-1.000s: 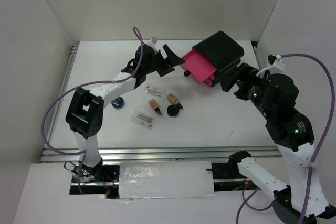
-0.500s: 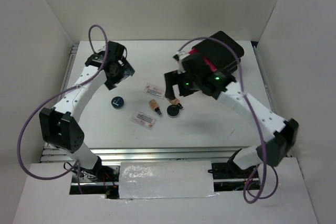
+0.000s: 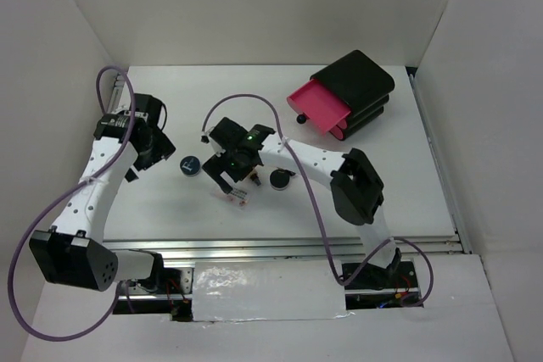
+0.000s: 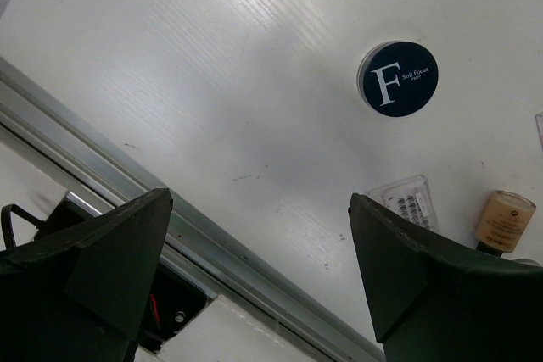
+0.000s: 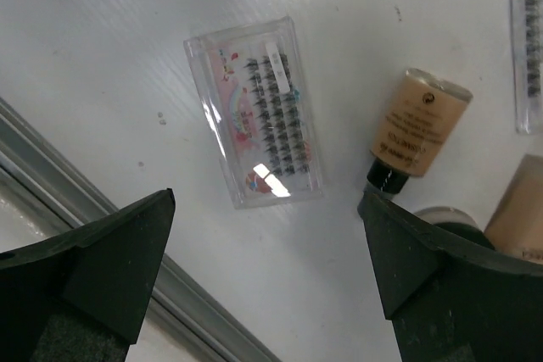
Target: Organize the makeup
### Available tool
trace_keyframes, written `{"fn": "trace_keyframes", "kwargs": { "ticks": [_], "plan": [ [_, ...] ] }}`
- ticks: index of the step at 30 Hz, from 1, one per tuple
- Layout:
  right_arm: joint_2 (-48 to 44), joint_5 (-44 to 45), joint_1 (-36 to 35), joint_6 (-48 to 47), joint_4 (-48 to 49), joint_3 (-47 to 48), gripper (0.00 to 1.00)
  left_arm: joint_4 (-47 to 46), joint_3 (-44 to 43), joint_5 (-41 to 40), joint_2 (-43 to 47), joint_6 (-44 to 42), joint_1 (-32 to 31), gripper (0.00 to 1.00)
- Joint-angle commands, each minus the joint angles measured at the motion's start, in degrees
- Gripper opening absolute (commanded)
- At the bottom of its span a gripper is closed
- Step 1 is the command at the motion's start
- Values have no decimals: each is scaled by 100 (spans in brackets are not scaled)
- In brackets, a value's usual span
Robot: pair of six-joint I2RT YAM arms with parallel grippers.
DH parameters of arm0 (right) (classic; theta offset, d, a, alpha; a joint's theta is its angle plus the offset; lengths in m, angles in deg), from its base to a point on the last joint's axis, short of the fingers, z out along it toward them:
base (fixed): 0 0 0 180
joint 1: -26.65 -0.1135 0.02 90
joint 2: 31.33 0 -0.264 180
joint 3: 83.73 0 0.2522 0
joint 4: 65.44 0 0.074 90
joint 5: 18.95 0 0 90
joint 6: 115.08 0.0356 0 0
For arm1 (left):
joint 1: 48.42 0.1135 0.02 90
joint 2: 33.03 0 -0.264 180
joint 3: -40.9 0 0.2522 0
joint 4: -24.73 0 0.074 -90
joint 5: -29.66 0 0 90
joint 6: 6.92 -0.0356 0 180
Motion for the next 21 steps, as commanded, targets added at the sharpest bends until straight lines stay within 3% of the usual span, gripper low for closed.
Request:
{"fn": "trace_keyframes", "kwargs": {
  "ticks": [1,11,21],
  "plan": [
    [340,-81,-28,-304,7,723,99,54,-4,97,264,-436,78,99],
    [1273,7,-90,-366,-178,1348,98,195,-268,282,379,-797,140,99],
    [1528,111,-300,-340,-90,1050,97,81,-198,484,353,-920,202,99]
  ]
}}
